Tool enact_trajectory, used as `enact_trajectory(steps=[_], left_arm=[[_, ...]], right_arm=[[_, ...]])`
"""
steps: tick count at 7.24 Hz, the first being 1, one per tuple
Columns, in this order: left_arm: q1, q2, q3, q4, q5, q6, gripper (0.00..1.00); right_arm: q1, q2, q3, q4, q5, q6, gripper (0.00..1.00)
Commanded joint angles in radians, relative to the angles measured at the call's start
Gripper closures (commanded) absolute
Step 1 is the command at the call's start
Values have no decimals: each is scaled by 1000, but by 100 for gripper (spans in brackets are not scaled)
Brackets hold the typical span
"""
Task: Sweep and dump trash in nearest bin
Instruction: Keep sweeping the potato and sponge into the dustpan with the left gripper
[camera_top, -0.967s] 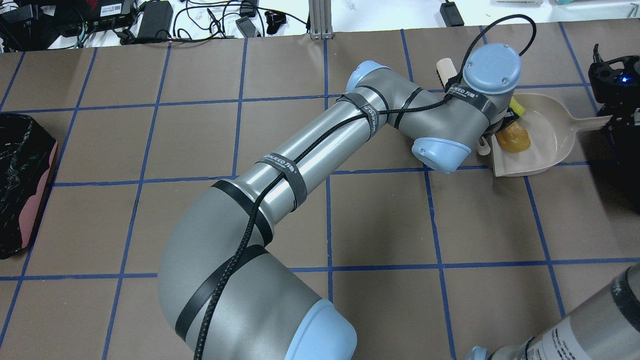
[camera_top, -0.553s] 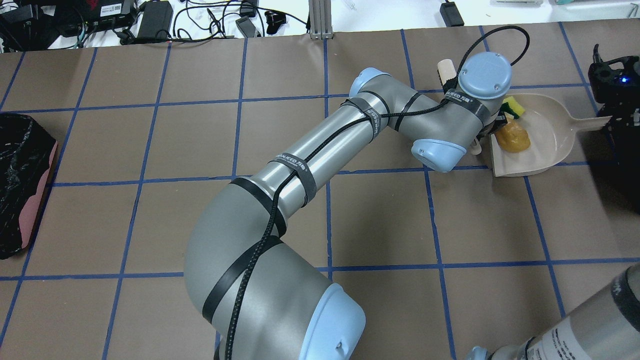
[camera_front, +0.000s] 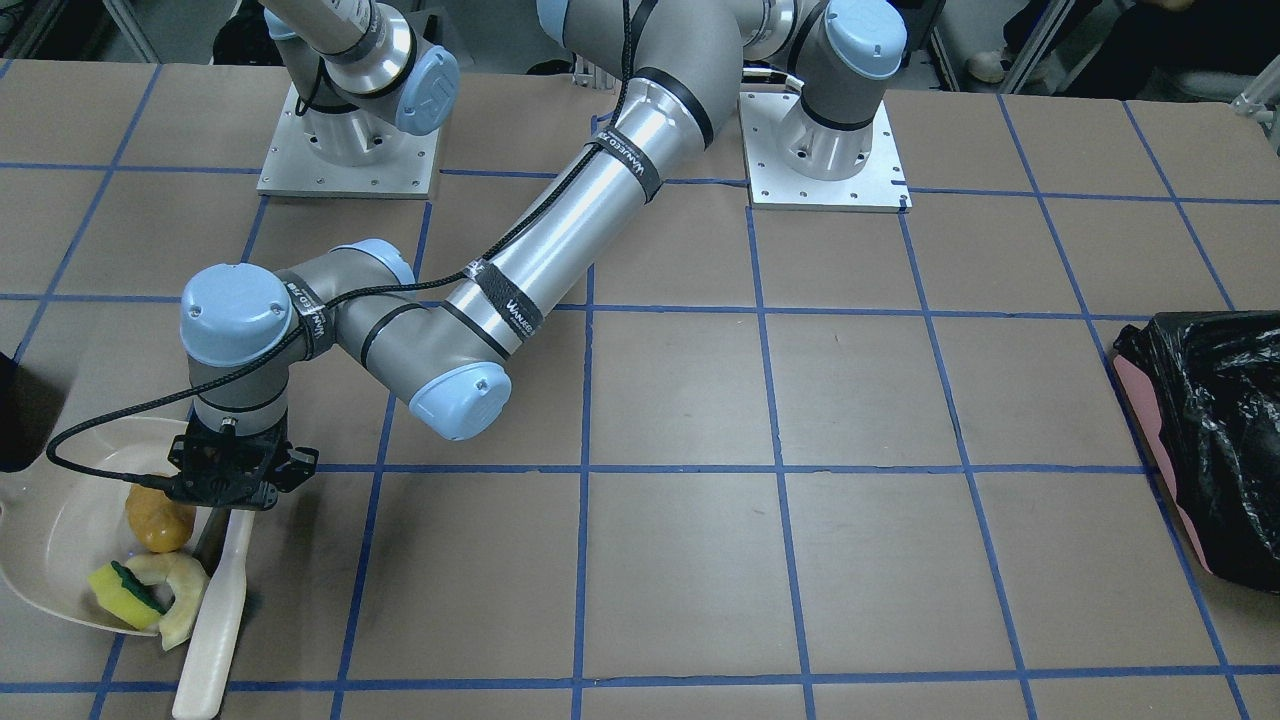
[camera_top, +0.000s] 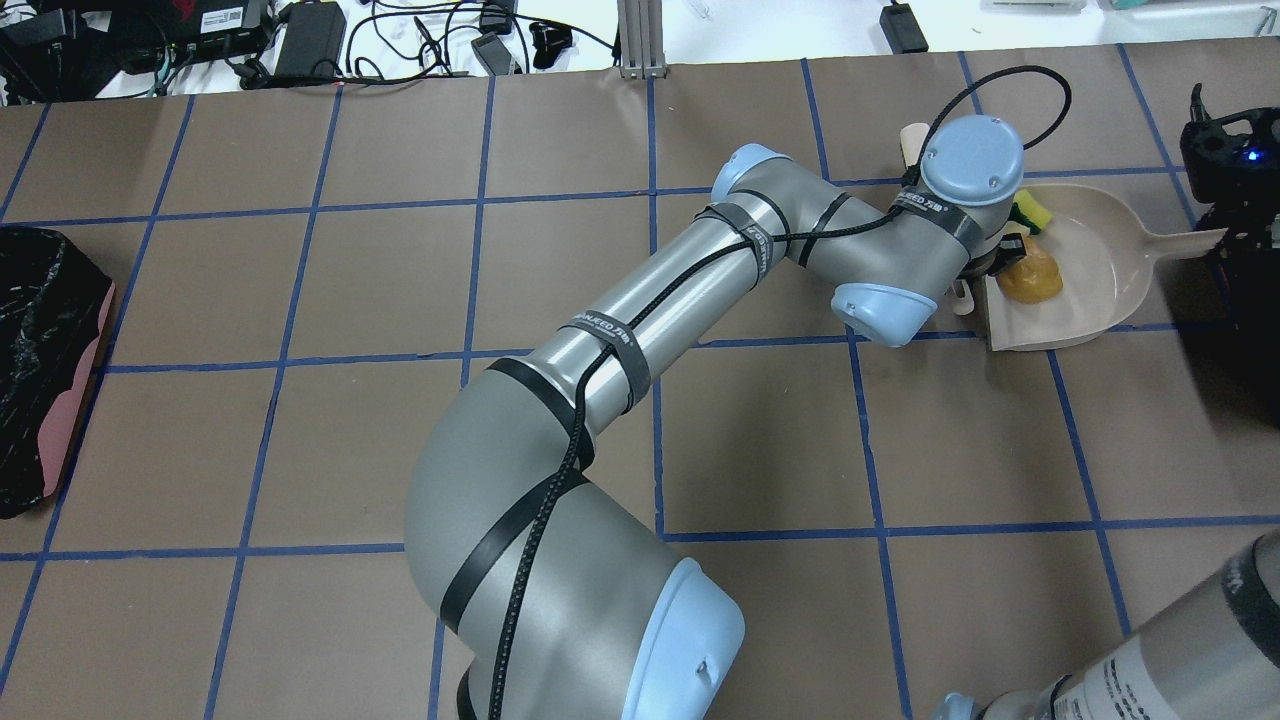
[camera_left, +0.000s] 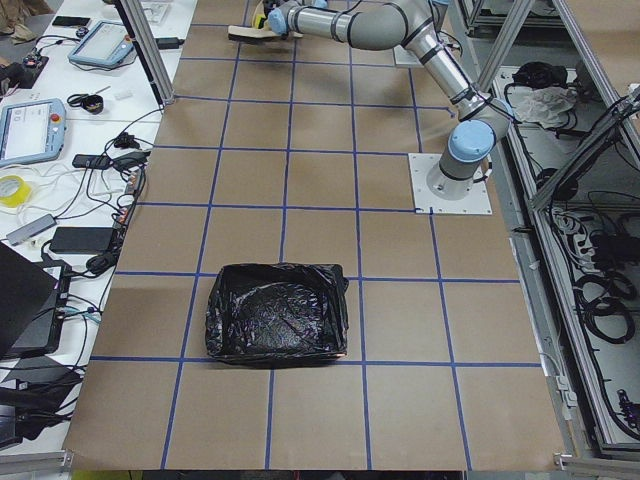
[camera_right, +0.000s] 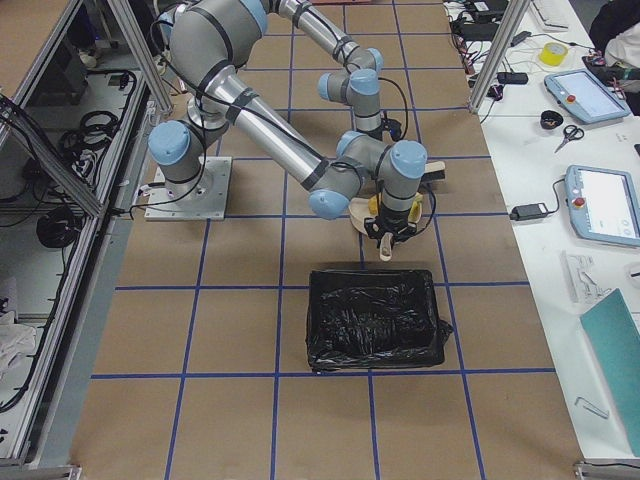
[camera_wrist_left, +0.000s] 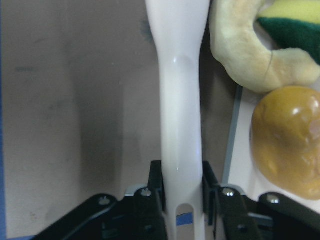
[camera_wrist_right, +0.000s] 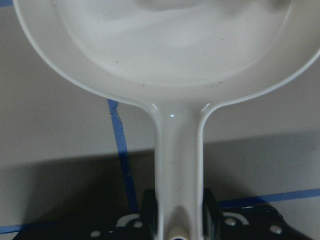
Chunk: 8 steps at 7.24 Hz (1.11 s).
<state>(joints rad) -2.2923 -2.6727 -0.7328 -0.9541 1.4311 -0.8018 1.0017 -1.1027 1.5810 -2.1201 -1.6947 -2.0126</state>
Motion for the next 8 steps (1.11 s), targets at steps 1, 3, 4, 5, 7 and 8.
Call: enact_trajectory(steps=[1, 3, 4, 5, 7, 8], left_arm=[[-34, -13, 21, 2, -31, -60, 100], [-76, 0, 27, 12, -60, -149, 100], [-87, 8, 27, 12, -61, -167, 100], [-94, 23, 29, 12, -64, -197, 100], [-105, 39, 20, 11, -64, -198, 100], [-102, 51, 10, 11, -64, -157, 100]], right_arm=[[0, 3, 1, 0, 1, 0, 100], [0, 3, 1, 0, 1, 3, 100], [0, 3, 2, -1, 1, 3, 100], [0, 3, 2, -1, 1, 5, 100], [-3, -5, -4, 21, 29, 37, 100], [-5, -6, -6, 28, 30, 40, 100]])
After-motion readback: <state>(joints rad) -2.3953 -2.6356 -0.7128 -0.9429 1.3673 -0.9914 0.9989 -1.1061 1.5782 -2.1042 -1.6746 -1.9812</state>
